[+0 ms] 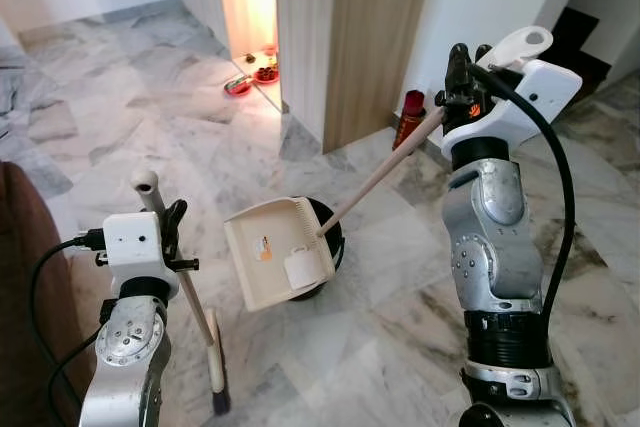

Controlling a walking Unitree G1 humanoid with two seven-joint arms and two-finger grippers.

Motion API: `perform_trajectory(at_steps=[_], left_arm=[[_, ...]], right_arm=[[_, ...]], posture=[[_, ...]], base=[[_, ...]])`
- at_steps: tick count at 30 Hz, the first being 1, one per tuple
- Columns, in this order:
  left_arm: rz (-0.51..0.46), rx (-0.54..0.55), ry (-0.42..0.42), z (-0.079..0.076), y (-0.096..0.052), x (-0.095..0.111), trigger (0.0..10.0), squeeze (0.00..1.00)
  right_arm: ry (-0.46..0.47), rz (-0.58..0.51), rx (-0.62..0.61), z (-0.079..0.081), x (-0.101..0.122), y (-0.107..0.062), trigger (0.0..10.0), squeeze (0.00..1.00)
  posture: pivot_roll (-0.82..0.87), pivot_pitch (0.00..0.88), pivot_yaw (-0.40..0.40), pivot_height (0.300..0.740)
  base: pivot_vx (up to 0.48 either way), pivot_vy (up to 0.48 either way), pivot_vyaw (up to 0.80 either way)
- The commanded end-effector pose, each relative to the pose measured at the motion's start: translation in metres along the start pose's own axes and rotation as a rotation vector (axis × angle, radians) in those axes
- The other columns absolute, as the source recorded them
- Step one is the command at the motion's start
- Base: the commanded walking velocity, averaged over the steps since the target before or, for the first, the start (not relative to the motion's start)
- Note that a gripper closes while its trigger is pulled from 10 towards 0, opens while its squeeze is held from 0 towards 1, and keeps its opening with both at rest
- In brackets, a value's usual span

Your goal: Sweep floor

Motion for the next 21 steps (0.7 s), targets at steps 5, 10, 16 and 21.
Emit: perform_trajectory(at_steps=[5, 10, 16, 21], left_arm=[[-0.041, 0.03, 0.018, 0.008, 0.001, 0.008, 10.0, 0.0], [-0.041, 0.031, 0.018, 0.007, 0.001, 0.009, 10.0, 0.0], [-0.042, 0.037, 0.02, 0.008, 0.0, 0.009, 10.0, 0.0], [-0.038, 0.046, 0.025, 0.01, -0.001, 0.008, 10.0, 0.0]], right_arm=[[0.02, -0.044, 0.065, 0.02, 0.012, 0.003, 10.0, 0.0], [0.013, -0.036, 0.082, 0.023, 0.011, 0.003, 10.0, 0.0], [0.035, -0.029, 0.104, 0.027, 0.01, 0.003, 10.0, 0.0], [0.023, -0.034, 0.121, 0.031, 0.011, 0.003, 10.0, 0.0]], posture=[[0.02, 0.059, -0.039, 0.74], [0.02, 0.06, -0.041, 0.74], [0.02, 0.058, -0.044, 0.74], [0.02, 0.058, -0.045, 0.74]], base=[[0.325, 0.0, 0.0], [0.323, 0.0, 0.41], [0.323, 0.0, 0.0], [0.322, 0.0, 0.0]])
Point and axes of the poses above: a point about 5 cm out from each wrist's last joint towards the gripper, its own y axis pointing out of the wrist towards the gripper, its own x axis along the axis of the wrist's last joint, z = x × y, the point moved 5 cm from there along y, pointing out of the wrist towards the gripper, and after that the axes turned 11 degrees about y, right-handed, at the moved point
